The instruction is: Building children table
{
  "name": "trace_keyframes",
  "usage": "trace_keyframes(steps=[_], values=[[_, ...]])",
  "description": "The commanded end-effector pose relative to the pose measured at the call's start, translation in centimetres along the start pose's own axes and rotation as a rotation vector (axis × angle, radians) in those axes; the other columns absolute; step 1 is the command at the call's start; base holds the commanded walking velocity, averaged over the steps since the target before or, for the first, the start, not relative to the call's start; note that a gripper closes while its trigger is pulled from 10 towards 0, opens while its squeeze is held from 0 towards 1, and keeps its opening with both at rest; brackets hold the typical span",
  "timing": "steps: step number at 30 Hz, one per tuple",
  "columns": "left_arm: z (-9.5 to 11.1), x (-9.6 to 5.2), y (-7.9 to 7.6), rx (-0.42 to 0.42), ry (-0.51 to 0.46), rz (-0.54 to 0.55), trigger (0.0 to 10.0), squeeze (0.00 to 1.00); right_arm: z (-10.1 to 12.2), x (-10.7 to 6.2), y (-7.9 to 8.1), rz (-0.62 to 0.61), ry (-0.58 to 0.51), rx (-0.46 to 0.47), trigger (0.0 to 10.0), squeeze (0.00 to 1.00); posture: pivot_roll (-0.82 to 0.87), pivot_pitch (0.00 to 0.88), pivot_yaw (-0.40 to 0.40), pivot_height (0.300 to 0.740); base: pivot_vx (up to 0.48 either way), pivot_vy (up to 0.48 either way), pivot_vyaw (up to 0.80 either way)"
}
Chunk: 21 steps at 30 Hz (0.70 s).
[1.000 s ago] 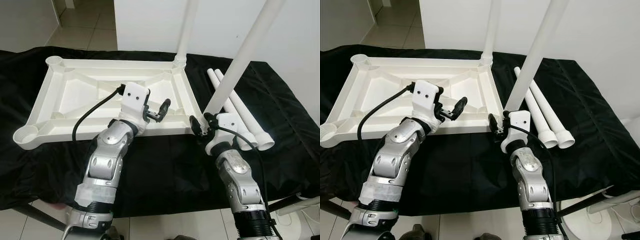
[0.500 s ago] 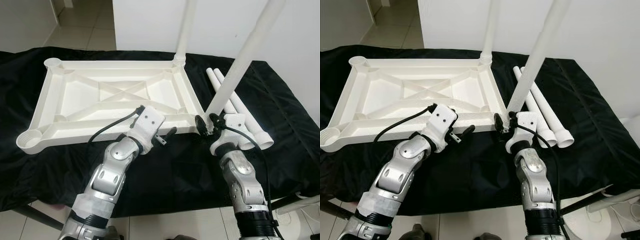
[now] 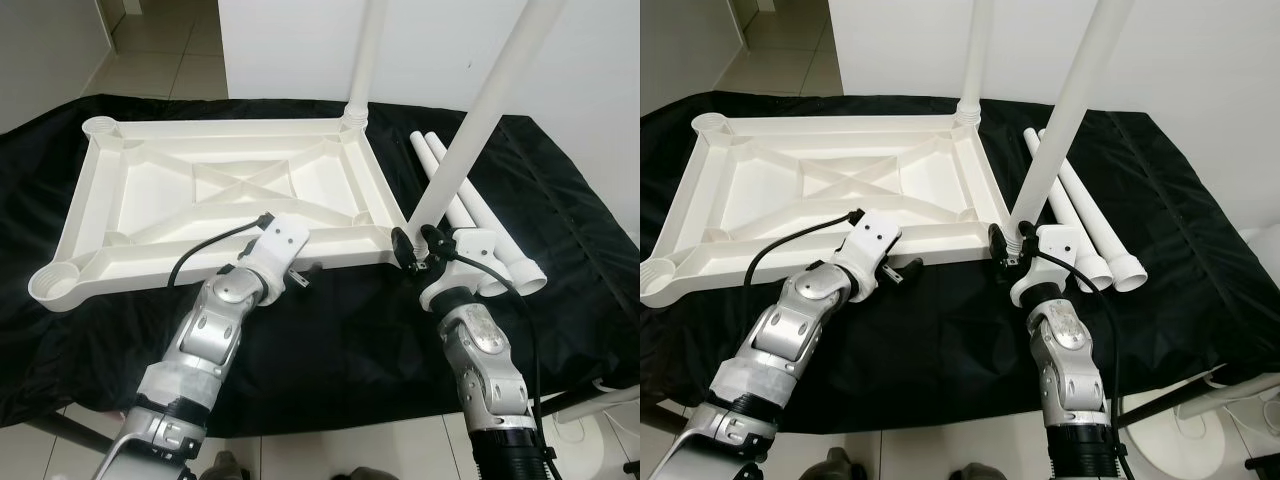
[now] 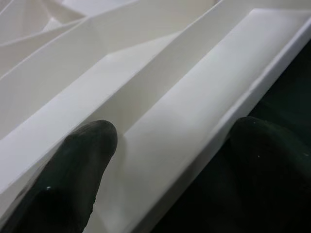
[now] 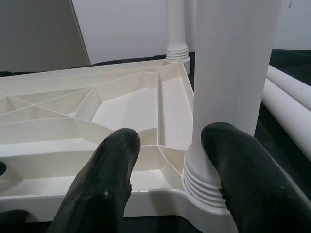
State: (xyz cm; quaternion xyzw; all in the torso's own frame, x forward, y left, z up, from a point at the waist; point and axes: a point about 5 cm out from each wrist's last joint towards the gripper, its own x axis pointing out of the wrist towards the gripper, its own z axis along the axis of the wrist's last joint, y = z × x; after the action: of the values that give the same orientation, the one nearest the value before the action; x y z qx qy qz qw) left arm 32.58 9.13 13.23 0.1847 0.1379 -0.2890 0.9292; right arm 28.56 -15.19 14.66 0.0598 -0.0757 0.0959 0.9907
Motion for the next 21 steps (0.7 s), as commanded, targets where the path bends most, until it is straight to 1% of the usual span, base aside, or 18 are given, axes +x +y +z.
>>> trace_keyframes(steps=[1, 6, 7, 8, 10, 18, 19, 20, 21], values=[[-0.6, 0.1, 1.3, 0.003, 0.057, 0.162, 10.0, 0.0, 0.0, -0.2, 0.0, -0.006, -0.005, -0.004, 10.0, 0.0, -0.06, 0.033, -0.027, 0.74, 0.0, 0.0, 0.0], [-0.8, 0.1, 1.7, 0.01, 0.082, 0.166, 10.0, 0.0, 0.0, -0.2, 0.1, -0.004, -0.005, -0.005, 10.0, 0.0, -0.06, 0.034, -0.026, 0.74, 0.0, 0.0, 0.0], [-1.1, 0.1, 2.0, 0.007, 0.11, 0.165, 10.0, 0.0, -0.1, -0.2, 0.1, -0.004, -0.004, -0.007, 10.0, 0.0, -0.06, 0.034, -0.023, 0.74, 0.0, 0.0, 0.0], [-1.1, 0.1, 2.0, 0.007, 0.11, 0.165, 10.0, 0.0, -0.1, -0.2, 0.1, -0.004, -0.004, -0.007, 10.0, 0.0, -0.06, 0.034, -0.023, 0.74, 0.0, 0.0, 0.0], [-1.5, 0.0, 2.7, -0.01, 0.144, 0.181, 10.0, 0.0, -0.1, -0.3, 0.0, -0.008, -0.003, -0.008, 10.0, 0.0, -0.06, 0.032, -0.02, 0.74, 0.0, 0.0, 0.0], [-1.5, -0.2, 3.0, -0.041, 0.146, 0.2, 9.9, 0.0, -0.2, -0.1, 0.1, -0.009, -0.003, -0.005, 10.0, 0.0, -0.06, 0.032, -0.02, 0.74, 0.0, 0.0, 0.0], [-1.5, -0.2, 3.2, -0.049, 0.144, 0.208, 6.2, 0.0, -0.2, -0.1, 0.1, -0.008, -0.003, -0.005, 10.0, 0.0, -0.06, 0.031, -0.024, 0.74, 0.0, 0.0, 0.0], [-1.4, -0.2, 3.2, -0.053, 0.143, 0.212, 5.3, 0.0, -0.2, 0.0, 0.1, -0.007, -0.003, -0.006, 10.0, 0.0, -0.06, 0.031, -0.024, 0.74, 0.0, 0.0, 0.0], [-1.4, -0.2, 3.2, -0.053, 0.143, 0.212, 5.3, 0.0, -0.2, 0.0, 0.1, -0.007, -0.003, -0.006, 10.0, 0.0, -0.06, 0.031, -0.024, 0.74, 0.0, 0.0, 0.0]])
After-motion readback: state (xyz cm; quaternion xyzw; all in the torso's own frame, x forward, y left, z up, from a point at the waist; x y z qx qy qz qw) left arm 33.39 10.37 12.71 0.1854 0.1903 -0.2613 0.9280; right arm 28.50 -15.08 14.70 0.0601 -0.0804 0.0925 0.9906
